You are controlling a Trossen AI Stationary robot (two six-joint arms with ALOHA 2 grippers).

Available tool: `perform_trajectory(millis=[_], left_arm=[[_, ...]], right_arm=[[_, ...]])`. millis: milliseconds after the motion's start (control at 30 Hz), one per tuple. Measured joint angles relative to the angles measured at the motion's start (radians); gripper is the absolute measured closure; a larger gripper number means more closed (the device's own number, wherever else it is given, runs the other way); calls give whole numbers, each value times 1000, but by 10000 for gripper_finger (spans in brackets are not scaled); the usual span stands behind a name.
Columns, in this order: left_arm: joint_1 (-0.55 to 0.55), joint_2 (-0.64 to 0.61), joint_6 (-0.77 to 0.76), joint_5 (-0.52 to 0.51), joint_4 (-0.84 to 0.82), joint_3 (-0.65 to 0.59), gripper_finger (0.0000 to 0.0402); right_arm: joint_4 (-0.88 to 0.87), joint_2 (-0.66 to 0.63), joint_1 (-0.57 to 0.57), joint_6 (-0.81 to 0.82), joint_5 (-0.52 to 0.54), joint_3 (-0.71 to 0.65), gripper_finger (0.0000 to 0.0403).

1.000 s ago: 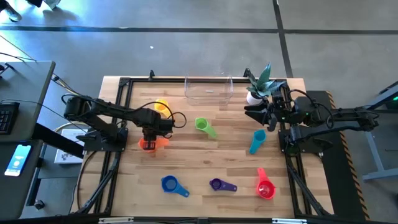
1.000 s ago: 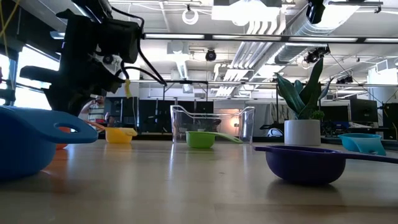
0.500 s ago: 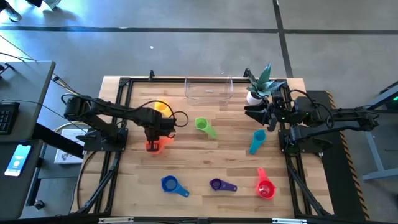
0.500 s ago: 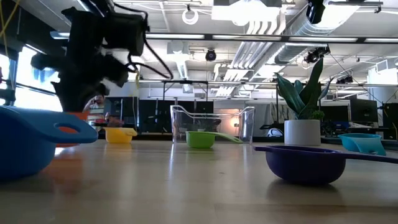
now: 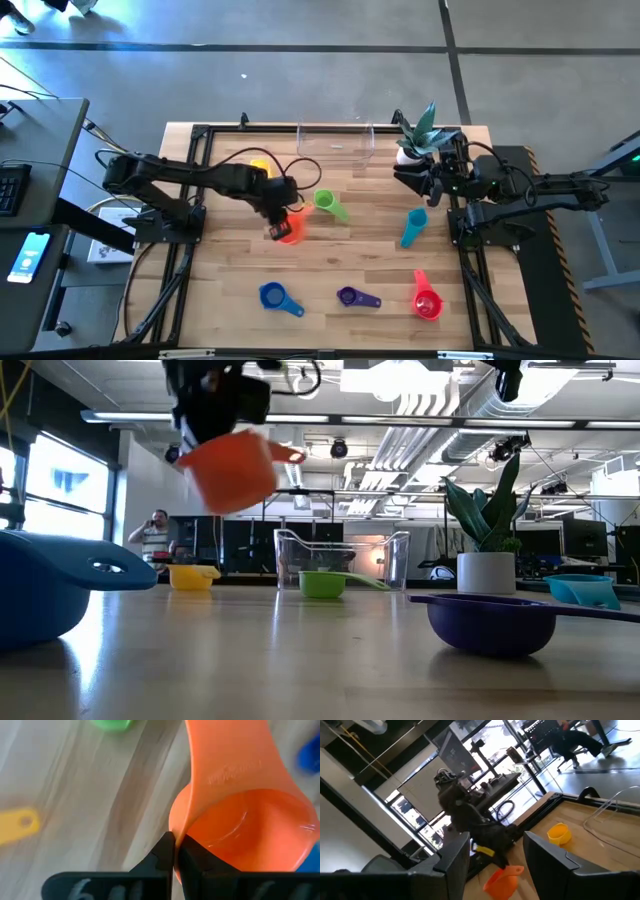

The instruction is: Nest measuring cups in basket

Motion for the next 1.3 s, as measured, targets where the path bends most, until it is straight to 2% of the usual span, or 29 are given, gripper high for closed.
perform_trajectory(millis=[267,500,767,900,1300], left_arm=[[-43,26,-75,0,248,15,397],[-88,139,-91,33,255,14,397],[-126,243,27,33,250,14,397],[-128,285,40,33,247,14,397],[-127,316,58,24,175,14,397]], right_arm=[[0,0,0,92,23,0,226],[0,20,0,131,23,0,226],[-7,76,0,143,15,0,226],[-16,103,0,157,-7,0,226],[-20,159,0,157,-65,0,226]])
